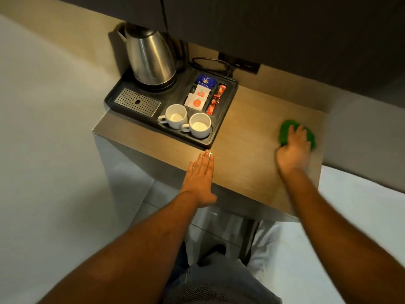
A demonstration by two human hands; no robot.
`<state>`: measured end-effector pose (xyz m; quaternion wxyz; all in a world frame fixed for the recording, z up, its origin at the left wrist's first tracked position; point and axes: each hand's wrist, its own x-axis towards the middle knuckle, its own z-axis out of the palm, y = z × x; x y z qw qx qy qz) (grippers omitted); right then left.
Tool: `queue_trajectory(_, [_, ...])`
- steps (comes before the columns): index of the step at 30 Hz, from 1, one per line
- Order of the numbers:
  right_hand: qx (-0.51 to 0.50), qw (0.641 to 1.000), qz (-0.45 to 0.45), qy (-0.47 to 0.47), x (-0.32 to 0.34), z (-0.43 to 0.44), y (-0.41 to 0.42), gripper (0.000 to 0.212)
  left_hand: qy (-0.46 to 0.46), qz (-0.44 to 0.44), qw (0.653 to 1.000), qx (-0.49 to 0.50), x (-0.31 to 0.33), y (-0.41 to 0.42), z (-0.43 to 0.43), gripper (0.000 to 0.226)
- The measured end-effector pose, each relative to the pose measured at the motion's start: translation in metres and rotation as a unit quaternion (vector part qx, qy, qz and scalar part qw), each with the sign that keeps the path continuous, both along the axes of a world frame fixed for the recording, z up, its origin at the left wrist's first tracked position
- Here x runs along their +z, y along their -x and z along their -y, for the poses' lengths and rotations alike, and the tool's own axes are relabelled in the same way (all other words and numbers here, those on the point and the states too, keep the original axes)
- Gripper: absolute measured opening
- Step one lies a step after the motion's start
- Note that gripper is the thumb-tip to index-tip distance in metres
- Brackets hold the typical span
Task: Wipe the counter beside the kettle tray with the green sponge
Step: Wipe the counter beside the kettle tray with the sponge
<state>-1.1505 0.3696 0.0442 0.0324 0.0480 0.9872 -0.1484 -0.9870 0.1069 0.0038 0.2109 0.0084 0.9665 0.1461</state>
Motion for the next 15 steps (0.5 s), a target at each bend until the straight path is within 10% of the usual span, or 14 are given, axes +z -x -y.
queue_trajectory(7, [0.251, 0.968, 0.010, 0.001, -0.016, 0.138, -0.113, 0.082, -0.008, 0.003, 1.000, 0.006, -0.002, 0.001, 0.001, 0.138])
queue_trajectory(15, [0.059, 0.998, 0.022, -0.020, 0.014, 0.018, 0.045, 0.074, 0.009, 0.009, 1.000, -0.008, -0.006, 0.006, 0.004, 0.143])
